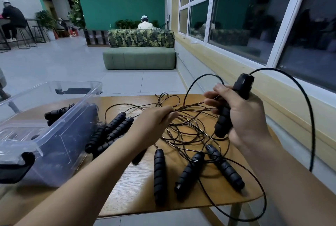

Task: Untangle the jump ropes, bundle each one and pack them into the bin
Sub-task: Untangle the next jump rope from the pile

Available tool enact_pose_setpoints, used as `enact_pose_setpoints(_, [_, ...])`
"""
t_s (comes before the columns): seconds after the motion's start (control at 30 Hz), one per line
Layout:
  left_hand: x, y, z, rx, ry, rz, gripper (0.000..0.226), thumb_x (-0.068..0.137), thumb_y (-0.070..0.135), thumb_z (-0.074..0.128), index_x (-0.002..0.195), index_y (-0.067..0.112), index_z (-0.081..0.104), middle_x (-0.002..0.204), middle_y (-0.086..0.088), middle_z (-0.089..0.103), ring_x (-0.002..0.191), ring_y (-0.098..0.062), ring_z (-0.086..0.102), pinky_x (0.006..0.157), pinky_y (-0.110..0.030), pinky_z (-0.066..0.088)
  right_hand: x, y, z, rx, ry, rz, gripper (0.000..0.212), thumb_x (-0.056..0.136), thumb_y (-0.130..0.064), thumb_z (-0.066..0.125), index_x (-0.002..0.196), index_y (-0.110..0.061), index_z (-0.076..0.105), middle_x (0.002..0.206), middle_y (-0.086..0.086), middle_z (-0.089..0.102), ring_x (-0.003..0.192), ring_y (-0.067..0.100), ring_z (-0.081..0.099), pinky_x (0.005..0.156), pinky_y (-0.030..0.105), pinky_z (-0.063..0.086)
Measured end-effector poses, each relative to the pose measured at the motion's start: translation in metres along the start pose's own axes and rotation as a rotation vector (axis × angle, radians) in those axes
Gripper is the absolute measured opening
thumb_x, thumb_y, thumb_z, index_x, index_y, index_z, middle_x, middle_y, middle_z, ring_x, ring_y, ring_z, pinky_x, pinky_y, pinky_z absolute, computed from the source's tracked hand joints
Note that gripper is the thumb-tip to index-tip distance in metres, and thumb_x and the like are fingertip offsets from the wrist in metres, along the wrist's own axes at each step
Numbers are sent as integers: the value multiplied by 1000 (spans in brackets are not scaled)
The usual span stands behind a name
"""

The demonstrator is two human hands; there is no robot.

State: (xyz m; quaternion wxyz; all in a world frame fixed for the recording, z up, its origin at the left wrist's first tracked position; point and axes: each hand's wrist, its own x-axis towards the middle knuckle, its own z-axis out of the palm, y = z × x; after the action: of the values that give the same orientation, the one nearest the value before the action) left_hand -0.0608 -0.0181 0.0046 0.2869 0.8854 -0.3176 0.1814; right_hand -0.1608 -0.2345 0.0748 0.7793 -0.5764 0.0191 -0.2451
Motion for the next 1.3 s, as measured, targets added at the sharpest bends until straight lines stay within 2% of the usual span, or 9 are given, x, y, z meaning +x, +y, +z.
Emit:
enact_pose_setpoints(0.17, [3, -16, -6, -22, 61, -49, 28, 110, 45, 50, 104, 24, 67, 76, 11, 64, 74, -14, 59, 71, -40, 53, 6, -4, -4, 96, 68, 4, 17, 100, -22, 74, 109, -8, 71, 102, 13, 82, 86, 23, 80, 66, 26, 58])
enact_pose_setpoints(0.3, [10, -16, -14, -38, 170, -20, 26, 110, 42, 53, 104, 24, 70, 83, 8, 70, 75, -14, 60, 67, -36, 50, 1, -1, 4, 87, -21, 18, 13, 99, -23, 75, 104, -11, 72, 104, 14, 82, 89, 25, 81, 67, 25, 59])
enact_pose_setpoints(0.43, [11, 4, -21, -51, 230, 15, 24, 110, 39, 56, 106, 21, 72, 74, 6, 67, 66, -15, 57, 62, -35, 46, -3, 11, 12, 101, -36, 25, 30, 97, -20, 77, 121, -3, 70, 105, 9, 82, 97, 30, 81, 70, 27, 61])
enact_pose_setpoints(0.57, [10, 21, -25, -160, 270, -30, 26, 110, 43, 53, 107, 27, 72, 77, 3, 71, 69, -19, 63, 65, -39, 51, 5, 16, 10, 122, 82, 52, 40, 97, -25, 78, 130, -5, 66, 96, -3, 82, 92, 27, 82, 63, 26, 60])
enact_pose_setpoints(0.67, [10, 32, -27, -200, 303, -64, 26, 111, 43, 53, 106, 27, 73, 80, 9, 73, 71, -10, 65, 65, -33, 50, 8, 21, 6, -6, 25, 225, 40, 96, -32, 78, 117, 1, 70, 96, 10, 83, 75, 20, 79, 60, 25, 60])
enact_pose_setpoints(0.73, [10, 36, -26, -167, 285, -72, 26, 111, 43, 53, 104, 28, 73, 76, 13, 69, 67, -4, 60, 60, -25, 43, 2, 28, 10, -91, -134, 316, 37, 95, -27, 79, 115, 3, 72, 99, 15, 82, 65, 17, 71, 54, 23, 55])
enact_pose_setpoints(0.83, [9, 37, -22, -33, 156, -38, 28, 110, 40, 51, 95, 22, 66, 70, 5, 63, 66, -15, 55, 63, -39, 46, -8, 34, 20, -100, -227, 291, 24, 94, -22, 80, 111, -6, 75, 90, 9, 78, 60, 15, 63, 49, 23, 48])
enact_pose_setpoints(1.0, [5, 46, -13, 100, -12, 54, 30, 111, 39, 45, 102, 16, 62, 76, -1, 64, 70, -27, 54, 68, -49, 50, -8, 38, 22, -147, -144, 195, 19, 94, -21, 82, 102, -6, 75, 82, 7, 73, 59, 17, 61, 50, 28, 48])
enact_pose_setpoints(1.3, [2, 49, -8, 47, 71, 161, 35, 108, 42, 40, 94, 15, 55, 74, 2, 57, 67, -23, 49, 62, -49, 46, -7, 35, 17, -156, -128, 218, 16, 95, -19, 80, 96, -5, 72, 74, 4, 68, 54, 15, 55, 50, 27, 47])
